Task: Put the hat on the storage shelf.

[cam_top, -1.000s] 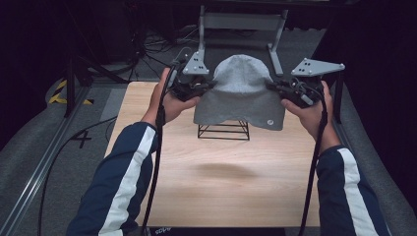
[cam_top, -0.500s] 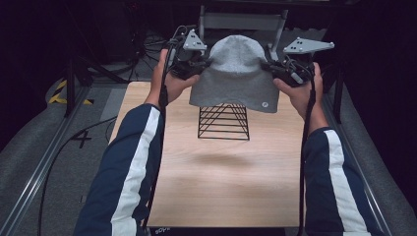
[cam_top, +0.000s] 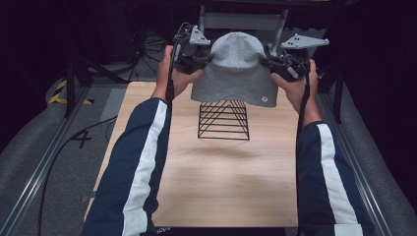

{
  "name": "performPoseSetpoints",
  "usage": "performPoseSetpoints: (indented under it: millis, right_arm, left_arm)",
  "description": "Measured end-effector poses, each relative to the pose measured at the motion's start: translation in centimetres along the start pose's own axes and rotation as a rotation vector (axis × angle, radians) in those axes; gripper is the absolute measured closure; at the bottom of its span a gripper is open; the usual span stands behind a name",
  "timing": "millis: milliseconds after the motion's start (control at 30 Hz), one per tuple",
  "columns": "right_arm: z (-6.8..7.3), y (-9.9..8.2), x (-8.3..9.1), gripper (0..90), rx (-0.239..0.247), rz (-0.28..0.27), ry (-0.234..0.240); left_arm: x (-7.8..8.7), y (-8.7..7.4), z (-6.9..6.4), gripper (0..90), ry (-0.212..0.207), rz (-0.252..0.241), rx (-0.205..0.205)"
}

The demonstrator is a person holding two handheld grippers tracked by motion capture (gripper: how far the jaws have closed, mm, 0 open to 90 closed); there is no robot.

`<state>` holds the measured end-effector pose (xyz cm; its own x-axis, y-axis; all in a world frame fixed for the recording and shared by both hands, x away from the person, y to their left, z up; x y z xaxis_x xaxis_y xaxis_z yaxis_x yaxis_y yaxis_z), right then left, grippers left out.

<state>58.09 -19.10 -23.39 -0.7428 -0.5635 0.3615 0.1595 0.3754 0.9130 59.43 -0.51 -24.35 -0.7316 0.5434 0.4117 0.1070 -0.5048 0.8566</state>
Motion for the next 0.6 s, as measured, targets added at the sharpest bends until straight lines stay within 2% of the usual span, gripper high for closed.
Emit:
performPoseSetpoints:
  millis: [67,233,433,600]
  right_arm:
    - [-0.2,0.2,0.0,84.9,-0.006,-0.005,-0.001]
    - [-0.3,0.5,-0.3,84.9,-0.007,-0.01,-0.004]
    - [0.1,-0.3,-1.0,84.9,-0.004,0.015,0.009]
    - [0.7,-0.6,-0.9,84.9,0.004,0.021,0.032]
  left_arm:
    - [-0.1,0.2,0.3,84.7,0.013,-0.01,0.003]
    - [-0.5,0.1,0.5,84.7,0.008,-0.008,0.017]
    - [-0.8,-0.9,0.3,84.7,-0.023,-0.001,0.025]
    - [-0.1,-1.3,0.1,84.7,-0.051,-0.01,0.035]
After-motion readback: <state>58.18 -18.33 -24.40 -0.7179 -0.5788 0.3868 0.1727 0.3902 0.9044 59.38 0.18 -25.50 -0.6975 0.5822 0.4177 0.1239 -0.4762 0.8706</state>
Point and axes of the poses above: each handheld gripper's, and its own axes: x roughly backward along the jaws, y roughly out of its top, z roughly to its left, the point moved 10 cm from there along -x, roughly forward along the jaws, and after that the axes turned 5 degrees about y, right-handed, at the moved point
